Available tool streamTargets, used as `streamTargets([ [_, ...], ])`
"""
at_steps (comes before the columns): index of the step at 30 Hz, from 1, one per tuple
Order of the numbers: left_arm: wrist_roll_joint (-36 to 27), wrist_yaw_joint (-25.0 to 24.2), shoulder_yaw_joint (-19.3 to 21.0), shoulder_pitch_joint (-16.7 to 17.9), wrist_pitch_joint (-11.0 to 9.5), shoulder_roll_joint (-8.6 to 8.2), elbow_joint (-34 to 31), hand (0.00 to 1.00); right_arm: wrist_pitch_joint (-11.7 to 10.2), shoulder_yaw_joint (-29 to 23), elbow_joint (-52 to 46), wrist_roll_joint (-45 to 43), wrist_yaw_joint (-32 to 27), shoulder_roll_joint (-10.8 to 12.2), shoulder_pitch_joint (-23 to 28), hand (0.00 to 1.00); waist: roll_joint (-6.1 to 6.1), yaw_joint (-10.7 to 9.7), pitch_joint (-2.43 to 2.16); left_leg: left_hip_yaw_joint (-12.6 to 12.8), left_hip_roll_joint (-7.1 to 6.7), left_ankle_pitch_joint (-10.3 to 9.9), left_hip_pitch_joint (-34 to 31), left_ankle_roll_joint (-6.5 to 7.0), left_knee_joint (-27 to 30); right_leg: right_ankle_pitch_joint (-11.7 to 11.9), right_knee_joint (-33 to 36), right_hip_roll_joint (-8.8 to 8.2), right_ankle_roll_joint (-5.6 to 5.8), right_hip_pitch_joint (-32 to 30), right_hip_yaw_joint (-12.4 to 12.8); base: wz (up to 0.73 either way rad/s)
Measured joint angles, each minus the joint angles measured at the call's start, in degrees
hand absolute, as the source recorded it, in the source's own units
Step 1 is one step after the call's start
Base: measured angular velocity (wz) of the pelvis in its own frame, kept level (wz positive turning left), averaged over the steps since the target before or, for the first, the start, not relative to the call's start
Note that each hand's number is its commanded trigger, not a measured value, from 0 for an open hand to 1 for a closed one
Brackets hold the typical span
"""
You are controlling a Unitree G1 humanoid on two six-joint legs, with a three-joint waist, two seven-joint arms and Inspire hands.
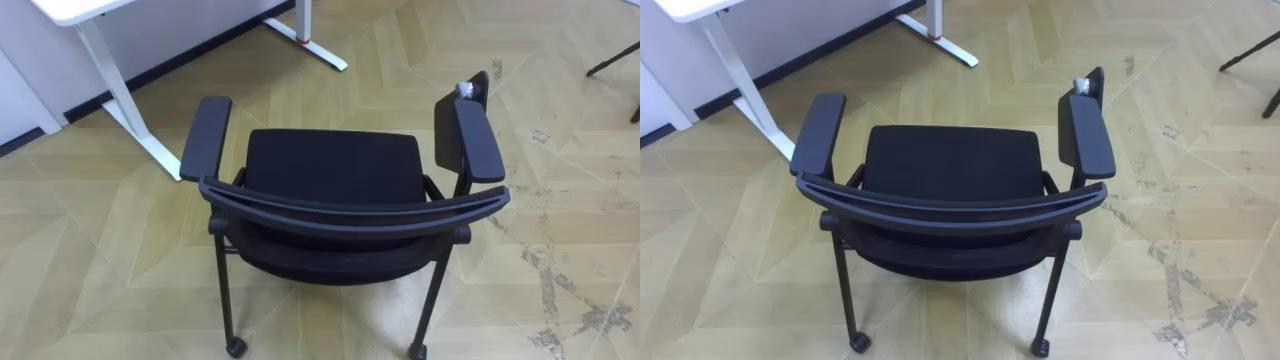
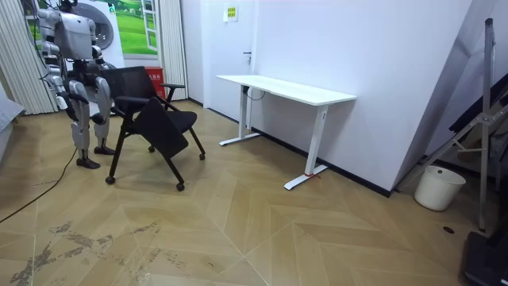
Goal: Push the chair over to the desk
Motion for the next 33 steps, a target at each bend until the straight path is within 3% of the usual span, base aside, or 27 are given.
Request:
streamTargets([
  [10, -0.04, 0.14, 0.01, -0.07, 0.66, -0.09, -0.03, 0.0, 0.38, -0.3, -0.41, 0.15, -3.13, 0.01, -0.1, 0.0, 0.33, -0.27, -0.28, -0.02, -0.01, 0.0, 0.03, 0.0, 0.05, 0.0, 0.18, -0.08, 0.0, 0.01, -0.52, 0.0],
  [25, -0.9, 1.99, 0.02, 0.45, 0.75, -0.24, -0.57, 0.0, 0.64, -0.27, -0.56, 3.11, -3.26, 0.02, 0.98, 0.0, 0.06, -0.21, -0.25, 0.22, -0.07, 0.0, -0.05, 0.0, 0.09, -0.17, 0.1, -0.18, 0.01, 0.13, -0.71, 0.0],
  [33, -3.73, 5.44, 3.48, 1.95, 0.96, -0.55, -0.53, 0.0, 1.27, -0.87, 0.5, 2.13, -4.07, -0.08, 0.75, 0.0, 0.25, 0.04, -0.19, -0.07, -0.07, 0.0, 0.66, 0.0, 0.25, -0.19, 0.02, -0.18, 0.03, 0.95, -0.71, 0.02],
])
